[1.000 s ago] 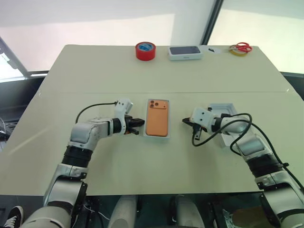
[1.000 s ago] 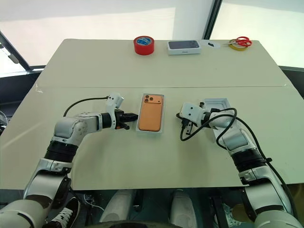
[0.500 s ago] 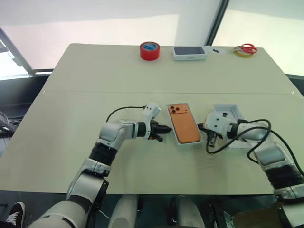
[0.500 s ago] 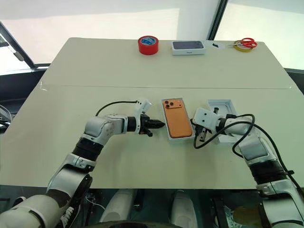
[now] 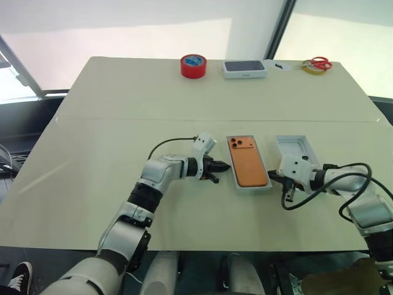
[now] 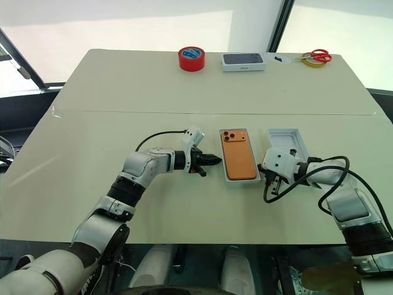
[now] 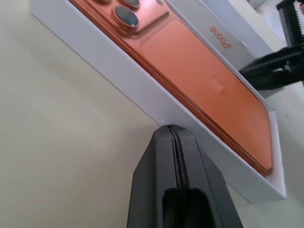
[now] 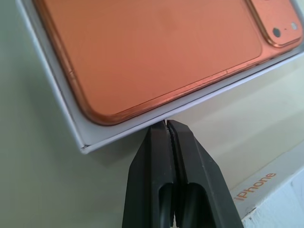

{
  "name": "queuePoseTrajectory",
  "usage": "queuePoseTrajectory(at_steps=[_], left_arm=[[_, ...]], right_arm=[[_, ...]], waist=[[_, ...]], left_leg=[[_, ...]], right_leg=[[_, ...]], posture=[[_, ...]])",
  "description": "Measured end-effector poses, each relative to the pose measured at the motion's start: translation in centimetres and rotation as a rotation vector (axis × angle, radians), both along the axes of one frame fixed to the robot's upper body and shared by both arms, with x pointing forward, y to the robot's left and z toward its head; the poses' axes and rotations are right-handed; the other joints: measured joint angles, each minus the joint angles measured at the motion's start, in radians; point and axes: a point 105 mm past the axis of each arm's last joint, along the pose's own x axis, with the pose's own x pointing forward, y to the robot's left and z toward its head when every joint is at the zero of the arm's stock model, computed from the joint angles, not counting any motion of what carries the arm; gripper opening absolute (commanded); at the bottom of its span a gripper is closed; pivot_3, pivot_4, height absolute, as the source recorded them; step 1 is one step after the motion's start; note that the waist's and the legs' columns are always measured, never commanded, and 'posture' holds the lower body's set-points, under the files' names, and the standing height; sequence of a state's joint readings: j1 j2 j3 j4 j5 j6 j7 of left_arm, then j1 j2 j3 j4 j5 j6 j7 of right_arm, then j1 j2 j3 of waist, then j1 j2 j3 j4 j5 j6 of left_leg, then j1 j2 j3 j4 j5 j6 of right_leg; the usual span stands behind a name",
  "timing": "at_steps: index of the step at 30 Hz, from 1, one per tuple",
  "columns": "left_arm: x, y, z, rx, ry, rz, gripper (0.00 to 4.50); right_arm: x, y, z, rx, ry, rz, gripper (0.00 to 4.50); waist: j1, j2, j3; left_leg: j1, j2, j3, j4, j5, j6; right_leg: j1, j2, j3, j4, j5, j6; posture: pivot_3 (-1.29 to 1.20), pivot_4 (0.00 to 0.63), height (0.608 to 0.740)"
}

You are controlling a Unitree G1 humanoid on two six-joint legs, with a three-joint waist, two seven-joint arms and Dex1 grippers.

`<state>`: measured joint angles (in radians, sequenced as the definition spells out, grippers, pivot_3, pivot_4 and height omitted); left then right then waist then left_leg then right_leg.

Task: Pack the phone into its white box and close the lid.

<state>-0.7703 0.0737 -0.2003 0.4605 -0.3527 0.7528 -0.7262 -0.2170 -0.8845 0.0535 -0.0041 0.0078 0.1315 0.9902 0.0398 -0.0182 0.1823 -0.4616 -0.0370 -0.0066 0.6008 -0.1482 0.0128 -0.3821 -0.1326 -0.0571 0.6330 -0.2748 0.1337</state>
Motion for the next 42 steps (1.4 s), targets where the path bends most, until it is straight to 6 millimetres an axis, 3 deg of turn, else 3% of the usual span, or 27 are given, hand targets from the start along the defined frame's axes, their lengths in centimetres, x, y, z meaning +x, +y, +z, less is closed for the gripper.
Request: queuePoseTrajectory(at_steps=[15,21,27,33,40,41,42], left_arm=[[0.6,-0.7,0.0,-0.012,-0.037,0.047,0.0],[0.9,0.1,0.1,0.012,-0.057,0.035,0.0],[1.7,3.3,0.3,0.053,-0.149,0.068,0.0],[1.9,5.9,0.9,0.057,-0.223,0.086,0.0],[1.5,11.2,1.7,0.12,-0.307,0.123,0.0],[1.5,11.7,1.8,0.123,-0.31,0.126,0.25],[1.3,12.0,1.9,0.125,-0.313,0.121,0.53]], right_arm=[[-0.8,0.1,0.0,0.083,0.111,-0.028,0.05],[1.0,-0.9,1.2,-0.017,-0.052,-0.06,0.05],[1.2,-1.2,1.3,-0.026,-0.073,-0.06,0.05],[3.7,-3.1,2.8,-0.086,-0.201,-0.127,0.05],[3.3,-4.2,2.6,-0.135,-0.211,-0.088,0.05],[3.2,-4.2,2.6,-0.136,-0.212,-0.084,0.02],[3.2,-4.2,2.7,-0.129,-0.21,-0.084,0.27]], waist=[[0.001,0.0,0.0],[0.0,0.0,0.0],[-0.003,0.001,0.0],[0.0,0.001,0.0],[0.001,0.001,0.0],[0.0,0.001,0.0],[0.0,0.001,0.0]], left_leg=[[0.0,0.0,0.0,0.003,-0.001,0.002],[-0.001,0.0,0.0,0.004,-0.002,0.002],[-0.001,0.0,0.0,0.005,-0.002,0.002],[-0.001,0.0,0.0,0.005,-0.002,0.003],[0.0,0.0,0.0,0.006,-0.003,0.003],[0.0,0.0,0.0,0.007,-0.004,0.002],[0.0,0.0,0.0,0.007,-0.004,0.002]], right_leg=[[0.001,0.0,0.0,0.0,0.0,0.0],[0.001,0.0,-0.001,0.0,0.0,0.0],[0.001,0.0,0.0,0.0,0.0,0.0],[0.001,0.0,0.0,0.0,0.0,0.0],[0.002,0.0,0.0,0.0,0.0,-0.001],[0.001,0.0,0.0,0.0,-0.001,-0.001],[0.001,0.0,0.0,-0.001,-0.001,-0.001]], posture=[[0.0,0.15,0.74],[0.0,0.15,0.74],[0.0,0.15,0.74],[0.0,0.15,0.74],[0.0,0.15,0.74],[0.0,0.15,0.74],[0.0,0.15,0.74]])
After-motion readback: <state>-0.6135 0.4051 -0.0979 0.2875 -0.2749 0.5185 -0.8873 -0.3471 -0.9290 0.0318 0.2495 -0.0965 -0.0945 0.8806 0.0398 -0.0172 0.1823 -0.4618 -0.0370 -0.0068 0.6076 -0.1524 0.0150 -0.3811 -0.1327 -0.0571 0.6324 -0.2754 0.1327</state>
